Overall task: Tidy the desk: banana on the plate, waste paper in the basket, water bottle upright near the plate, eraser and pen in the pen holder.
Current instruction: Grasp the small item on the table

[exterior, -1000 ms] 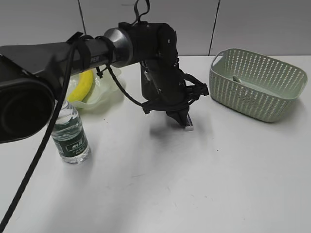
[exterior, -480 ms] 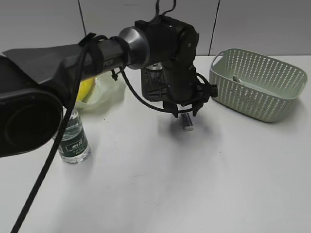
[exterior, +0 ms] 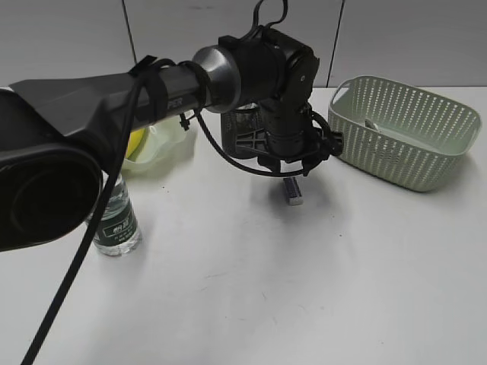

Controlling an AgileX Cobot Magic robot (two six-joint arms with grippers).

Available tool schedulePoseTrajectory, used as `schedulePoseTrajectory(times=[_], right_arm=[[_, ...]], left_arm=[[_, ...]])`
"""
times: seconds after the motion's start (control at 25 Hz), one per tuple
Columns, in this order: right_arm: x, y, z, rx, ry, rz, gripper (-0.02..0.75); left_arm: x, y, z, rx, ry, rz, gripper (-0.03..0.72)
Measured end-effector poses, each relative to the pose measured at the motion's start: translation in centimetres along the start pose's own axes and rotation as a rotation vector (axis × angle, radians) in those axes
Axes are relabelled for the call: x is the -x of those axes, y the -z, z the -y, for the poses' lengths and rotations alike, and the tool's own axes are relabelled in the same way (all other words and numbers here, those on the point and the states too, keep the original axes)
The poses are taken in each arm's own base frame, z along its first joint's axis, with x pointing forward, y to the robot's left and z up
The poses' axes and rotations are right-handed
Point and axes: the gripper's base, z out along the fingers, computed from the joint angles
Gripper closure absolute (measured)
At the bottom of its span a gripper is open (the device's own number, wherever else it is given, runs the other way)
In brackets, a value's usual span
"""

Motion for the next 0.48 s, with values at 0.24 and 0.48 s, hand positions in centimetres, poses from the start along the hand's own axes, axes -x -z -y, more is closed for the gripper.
schedulePoseTrajectory(times=[0.24, 0.48], right_arm=[[0.0, 0.0, 0.0, 0.0, 0.0, 0.0, 0.441], [0.0, 0.0, 0.0, 0.0, 0.0, 0.0, 0.441]], left_arm=[[-0.11, -0.63, 0.01, -0.004, -0.001, 0.002, 0.329], [-0.19, -0.9, 0.01, -0.004, 0.0, -0.001, 0.313]])
